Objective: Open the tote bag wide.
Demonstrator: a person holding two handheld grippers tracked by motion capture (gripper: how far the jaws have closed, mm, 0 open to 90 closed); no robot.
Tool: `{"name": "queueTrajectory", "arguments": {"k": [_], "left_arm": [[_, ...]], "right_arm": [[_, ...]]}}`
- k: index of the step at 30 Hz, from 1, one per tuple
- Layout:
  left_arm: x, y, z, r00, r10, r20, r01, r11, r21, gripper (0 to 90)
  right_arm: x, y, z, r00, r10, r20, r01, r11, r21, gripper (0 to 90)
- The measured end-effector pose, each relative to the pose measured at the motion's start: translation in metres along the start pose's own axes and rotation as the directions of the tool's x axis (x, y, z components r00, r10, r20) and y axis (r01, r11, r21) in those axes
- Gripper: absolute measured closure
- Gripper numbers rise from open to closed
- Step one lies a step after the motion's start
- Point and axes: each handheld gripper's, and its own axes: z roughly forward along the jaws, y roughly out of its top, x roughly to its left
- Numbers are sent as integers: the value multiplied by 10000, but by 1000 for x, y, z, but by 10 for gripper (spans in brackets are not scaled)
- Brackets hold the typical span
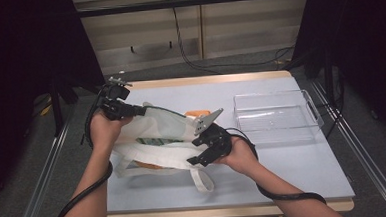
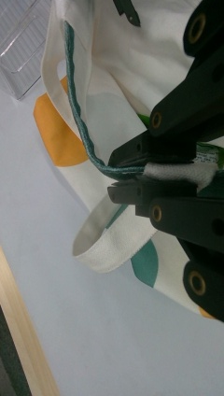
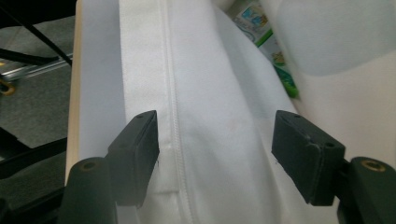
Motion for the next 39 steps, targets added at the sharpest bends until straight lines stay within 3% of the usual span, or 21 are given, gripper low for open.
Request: {"name": "queueTrajectory", "arguments": {"k": [1,5,9,11,12,14,15,17,19,20,21,22,26,27,29,32,35,37,38,39], "left_arm": [[-1,0,1,10000,-80,-27,80,9999,-65,829],[0,1,1,9997,225,-72,-224,9997,125,829],[-2,3,1,9999,136,-9,-136,9999,76,830],[-2,3,1,9998,201,-39,-201,9997,112,829],[-2,3,1,9998,177,-17,-177,9998,100,829],[-2,3,0,9999,128,-4,-128,9999,47,829],[-2,3,0,9999,128,-4,-128,9999,47,829],[-2,4,0,9999,124,-76,-125,9999,-29,828],[-3,6,0,9999,-27,-117,25,9999,-167,828],[-3,8,1,9993,-107,-358,96,9995,-311,828],[-3,8,1,9993,-107,-358,96,9995,-311,827],[-1,9,1,9993,73,-372,-79,9998,-156,828],[3,10,7,9977,-210,-652,195,9995,-238,829],[6,9,13,9965,-523,-658,501,9982,-340,829],[7,8,15,9960,-460,-766,443,9987,-239,829],[10,5,22,9932,-875,-767,844,9955,-433,829],[15,2,26,9941,-754,-773,742,9971,-190,828],[14,0,30,9900,-1118,-861,1079,9929,-493,828],[17,-1,30,9931,-762,-887,746,9970,-209,828],[18,-1,31,9926,-808,-904,792,9966,-221,828]], "right_arm": [[-1,0,3,9999,21,-124,-21,10000,51,336],[-5,0,10,9989,260,-378,-257,9996,98,358],[-5,-2,17,9989,365,-292,-357,9990,262,407],[-6,-3,19,9990,253,-363,-239,9990,390,495],[-5,-5,20,9992,161,-354,-142,9985,537,633],[-5,-7,20,9990,-34,-450,62,9981,615,750],[-5,-7,20,9990,-34,-450,62,9981,615,750],[-3,-10,17,9980,-396,-496,429,9969,664,878],[0,-10,16,9963,-656,-555,692,9954,657,884],[2,-10,15,9952,-811,-539,847,9941,680,885],[2,-10,15,9952,-811,-539,847,9941,680,885],[7,-11,12,9928,-1122,-410,1145,9915,610,885],[9,-15,8,9915,-1251,-369,1267,9909,461,886],[10,-18,7,9889,-1442,-357,1456,9885,398,888],[10,-21,7,9874,-1545,-348,1559,9870,399,889],[12,-23,8,9880,-1511,-320,1525,9872,460,889],[11,-27,12,9867,-1592,-342,1605,9863,390,889],[11,-28,12,9891,-1429,-365,1444,9886,423,889],[10,-29,13,9879,-1507,-353,1520,9877,370,889],[11,-29,13,9879,-1508,-377,1521,9878,348,889]]}}
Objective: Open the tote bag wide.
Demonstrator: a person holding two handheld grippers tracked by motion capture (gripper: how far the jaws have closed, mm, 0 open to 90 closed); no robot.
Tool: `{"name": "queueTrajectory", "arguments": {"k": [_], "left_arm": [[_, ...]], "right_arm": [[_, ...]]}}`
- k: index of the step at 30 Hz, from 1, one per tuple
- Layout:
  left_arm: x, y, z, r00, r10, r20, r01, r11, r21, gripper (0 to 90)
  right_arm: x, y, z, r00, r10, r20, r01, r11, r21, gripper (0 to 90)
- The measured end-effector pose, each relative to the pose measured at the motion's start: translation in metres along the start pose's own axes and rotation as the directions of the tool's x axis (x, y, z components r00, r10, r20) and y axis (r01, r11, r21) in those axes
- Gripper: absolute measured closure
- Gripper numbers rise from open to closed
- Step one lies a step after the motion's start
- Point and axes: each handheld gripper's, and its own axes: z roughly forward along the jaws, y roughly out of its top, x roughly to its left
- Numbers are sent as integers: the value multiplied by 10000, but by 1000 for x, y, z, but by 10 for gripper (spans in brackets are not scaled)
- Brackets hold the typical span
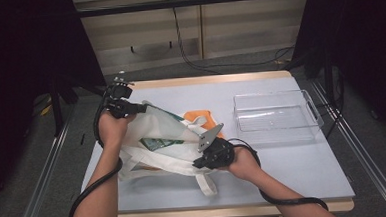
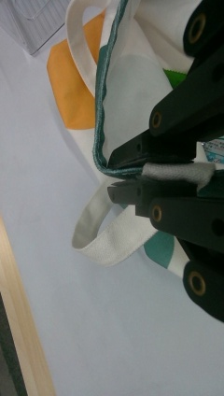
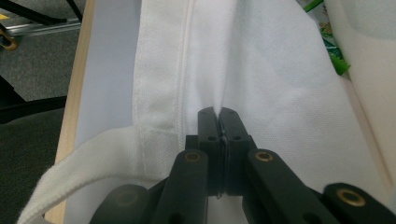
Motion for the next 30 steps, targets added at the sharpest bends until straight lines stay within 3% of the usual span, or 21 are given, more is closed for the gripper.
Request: {"name": "queueTrajectory", "arguments": {"k": [2,4,7,8,14,23,30], "left_arm": [[1,-1,2,10000,35,-11,-35,10000,42,828],[1,-3,8,9993,-339,-126,336,9993,-185,828],[1,-4,10,9989,-433,-190,428,9987,-282,828],[4,-4,8,9999,-58,-106,59,9999,106,829],[3,-5,13,9990,-250,-372,241,9994,-241,830],[3,-6,20,9981,-98,-606,84,9997,-237,830],[5,-7,23,9985,-184,-522,174,9996,-208,829]], "right_arm": [[0,-2,2,9999,-135,-9,135,9999,-18,889],[2,-3,4,10000,-10,-19,10,10000,86,889],[2,-5,5,9999,-113,-3,113,9999,92,890],[3,-5,6,9999,-133,-4,133,9998,113,891],[6,-10,10,9997,-207,-99,209,9997,135,897],[10,-15,11,9999,-153,-44,154,9998,94,897],[10,-15,12,9999,-109,-55,110,9999,101,896]]}}
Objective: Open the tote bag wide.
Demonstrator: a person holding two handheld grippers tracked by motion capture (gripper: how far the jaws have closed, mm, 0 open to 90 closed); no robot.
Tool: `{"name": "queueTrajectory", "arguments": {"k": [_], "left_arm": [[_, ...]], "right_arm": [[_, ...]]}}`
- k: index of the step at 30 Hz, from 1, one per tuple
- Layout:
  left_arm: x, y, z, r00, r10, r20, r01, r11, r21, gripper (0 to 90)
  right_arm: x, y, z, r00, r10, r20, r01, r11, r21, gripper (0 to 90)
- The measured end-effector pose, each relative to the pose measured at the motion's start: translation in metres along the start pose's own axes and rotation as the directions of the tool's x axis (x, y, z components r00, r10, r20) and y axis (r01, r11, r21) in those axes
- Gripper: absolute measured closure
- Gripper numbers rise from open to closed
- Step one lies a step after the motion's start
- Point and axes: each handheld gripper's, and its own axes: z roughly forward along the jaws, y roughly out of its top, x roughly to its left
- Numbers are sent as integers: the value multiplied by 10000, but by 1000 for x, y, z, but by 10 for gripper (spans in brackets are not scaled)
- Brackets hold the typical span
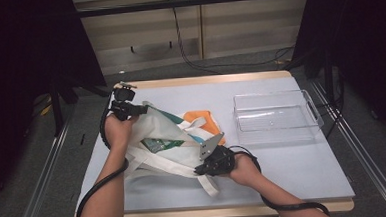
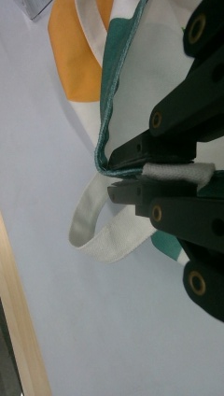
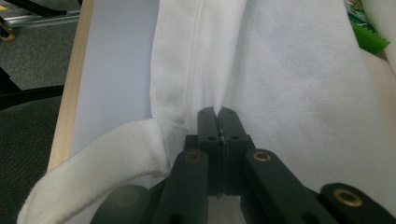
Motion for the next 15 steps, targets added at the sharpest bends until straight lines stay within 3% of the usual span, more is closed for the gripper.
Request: {"name": "queueTrajectory", "arguments": {"k": [11,15], "left_arm": [[1,-2,10,9995,47,-296,-39,9996,273,830],[2,-4,11,9997,-151,-210,157,9995,289,829]], "right_arm": [[2,-3,2,10000,10,62,-10,10000,-19,896],[1,-3,2,9999,109,23,-109,9999,-8,895]]}}
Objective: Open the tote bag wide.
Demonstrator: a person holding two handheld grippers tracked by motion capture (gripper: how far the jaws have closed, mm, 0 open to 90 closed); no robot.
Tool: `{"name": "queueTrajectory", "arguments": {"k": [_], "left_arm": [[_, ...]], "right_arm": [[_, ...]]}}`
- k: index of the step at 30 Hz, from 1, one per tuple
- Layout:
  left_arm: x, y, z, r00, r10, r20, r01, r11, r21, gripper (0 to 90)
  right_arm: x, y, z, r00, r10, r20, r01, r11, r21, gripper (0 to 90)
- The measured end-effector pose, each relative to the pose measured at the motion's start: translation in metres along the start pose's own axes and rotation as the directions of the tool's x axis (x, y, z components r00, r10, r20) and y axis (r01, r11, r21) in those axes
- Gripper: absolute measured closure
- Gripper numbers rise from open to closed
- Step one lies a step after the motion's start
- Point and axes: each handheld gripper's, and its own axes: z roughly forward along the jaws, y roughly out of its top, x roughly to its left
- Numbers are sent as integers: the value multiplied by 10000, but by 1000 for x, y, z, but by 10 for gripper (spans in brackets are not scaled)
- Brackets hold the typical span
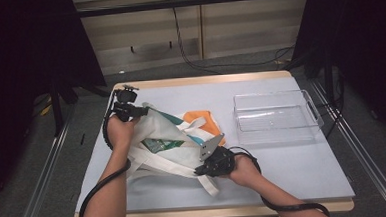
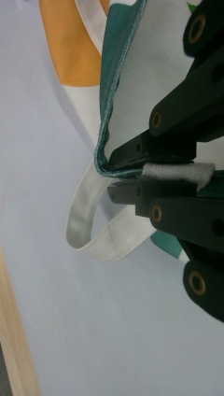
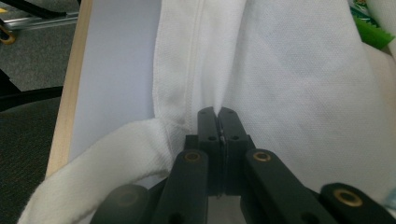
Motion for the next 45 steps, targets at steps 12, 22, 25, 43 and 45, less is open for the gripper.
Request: {"name": "queueTrajectory", "arguments": {"k": [12,22,25,43,45], "left_arm": [[-3,1,-10,9987,-298,423,313,9989,-361,659],[-15,1,-25,9981,276,550,-261,9993,-280,517],[-19,-1,-30,9974,318,644,-299,9991,-310,486],[-24,-11,-54,9939,641,900,-613,9976,-336,393],[-22,-11,-57,9920,730,1034,-707,9971,-264,391]], "right_arm": [[-5,6,-2,9991,418,35,-419,9989,232,775],[-9,16,-14,9986,468,250,-468,9989,-4,673],[-11,21,-21,9982,496,338,-492,9987,-98,674],[-26,38,-34,9974,546,473,-529,9979,-372,715],[-27,38,-34,9974,569,434,-550,9975,-438,721]]}}
